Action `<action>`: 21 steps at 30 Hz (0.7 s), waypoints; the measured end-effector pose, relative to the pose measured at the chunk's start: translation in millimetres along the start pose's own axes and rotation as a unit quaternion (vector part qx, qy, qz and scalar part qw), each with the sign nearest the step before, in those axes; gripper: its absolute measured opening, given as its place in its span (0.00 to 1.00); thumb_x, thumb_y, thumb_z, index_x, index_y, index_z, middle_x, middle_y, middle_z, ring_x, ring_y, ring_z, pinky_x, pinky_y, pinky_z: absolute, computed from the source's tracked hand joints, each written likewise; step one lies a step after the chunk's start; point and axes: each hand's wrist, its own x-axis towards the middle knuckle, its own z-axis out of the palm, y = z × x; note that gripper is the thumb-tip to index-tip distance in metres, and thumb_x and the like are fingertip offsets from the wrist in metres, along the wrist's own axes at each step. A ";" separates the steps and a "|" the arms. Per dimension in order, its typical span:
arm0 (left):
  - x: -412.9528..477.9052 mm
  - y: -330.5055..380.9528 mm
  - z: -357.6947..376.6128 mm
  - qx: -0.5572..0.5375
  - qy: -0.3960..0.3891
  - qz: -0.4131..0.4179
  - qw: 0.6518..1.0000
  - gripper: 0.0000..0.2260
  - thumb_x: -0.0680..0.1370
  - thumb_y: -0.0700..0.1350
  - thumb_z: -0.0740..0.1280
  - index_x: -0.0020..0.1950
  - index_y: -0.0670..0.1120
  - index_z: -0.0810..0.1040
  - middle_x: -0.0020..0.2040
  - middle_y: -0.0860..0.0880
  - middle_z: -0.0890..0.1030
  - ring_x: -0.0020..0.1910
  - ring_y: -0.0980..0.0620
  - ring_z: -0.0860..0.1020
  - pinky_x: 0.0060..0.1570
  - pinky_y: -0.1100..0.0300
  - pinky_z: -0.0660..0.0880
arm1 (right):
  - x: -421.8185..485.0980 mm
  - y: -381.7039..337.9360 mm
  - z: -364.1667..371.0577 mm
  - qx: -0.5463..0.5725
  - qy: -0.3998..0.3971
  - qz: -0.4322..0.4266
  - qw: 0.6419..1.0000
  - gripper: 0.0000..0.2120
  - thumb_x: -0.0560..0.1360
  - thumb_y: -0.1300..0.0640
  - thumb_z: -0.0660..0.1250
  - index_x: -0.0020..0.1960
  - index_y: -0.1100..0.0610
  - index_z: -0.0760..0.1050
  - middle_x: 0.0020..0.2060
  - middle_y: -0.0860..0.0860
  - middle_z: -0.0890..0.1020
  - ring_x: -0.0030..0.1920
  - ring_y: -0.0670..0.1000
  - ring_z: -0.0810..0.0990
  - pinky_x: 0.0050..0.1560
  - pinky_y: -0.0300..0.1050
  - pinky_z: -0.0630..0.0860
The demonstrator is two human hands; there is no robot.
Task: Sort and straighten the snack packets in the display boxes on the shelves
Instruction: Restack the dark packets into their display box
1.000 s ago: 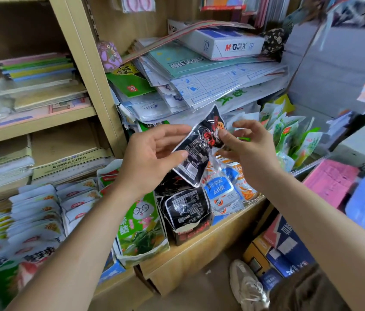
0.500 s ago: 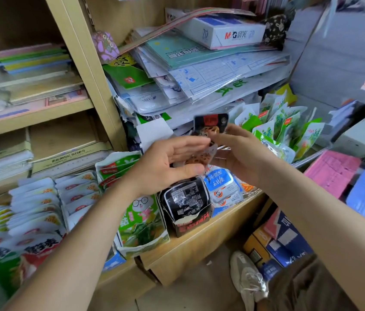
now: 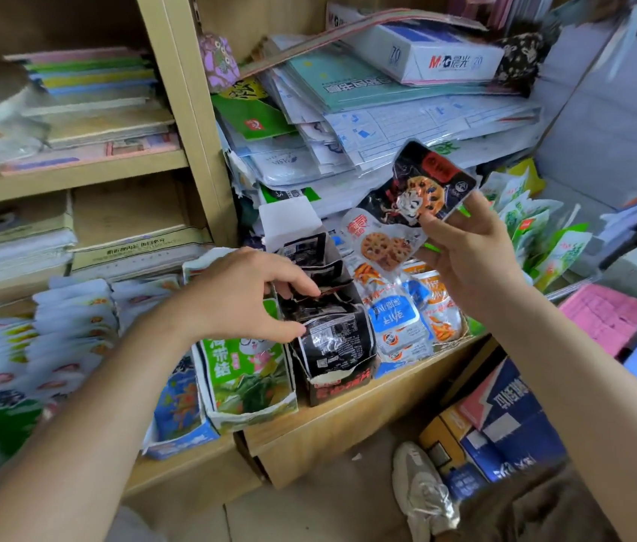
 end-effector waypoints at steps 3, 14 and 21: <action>4.5 3.1 7.6 0.038 0.074 -0.006 0.997 0.07 0.69 0.53 0.78 0.46 0.60 0.86 0.36 0.63 0.82 0.38 0.64 0.79 0.38 0.61 0.75 | -1.6 -0.7 3.5 0.009 -0.006 -0.012 1.000 0.14 0.80 0.70 0.63 0.59 0.55 0.75 0.45 0.51 0.86 0.48 0.53 0.85 0.42 0.47 0.81; 39.3 -19.9 11.6 0.065 0.315 -0.115 0.940 0.08 0.72 0.55 0.77 0.48 0.55 0.85 0.36 0.56 0.78 0.39 0.51 0.76 0.32 0.61 0.64 | 3.1 2.9 9.8 -0.006 -0.057 -0.045 0.997 0.10 0.75 0.69 0.69 0.53 0.58 0.75 0.38 0.52 0.84 0.45 0.57 0.85 0.51 0.53 0.81; 45.6 -36.3 4.5 -0.085 0.299 -0.137 0.941 0.07 0.69 0.51 0.81 0.43 0.56 0.85 0.35 0.59 0.83 0.33 0.55 0.80 0.37 0.51 0.80 | 5.8 32.0 23.8 -0.197 -0.119 -0.054 0.972 0.15 0.72 0.74 0.71 0.55 0.61 0.77 0.28 0.43 0.81 0.28 0.41 0.77 0.34 0.34 0.73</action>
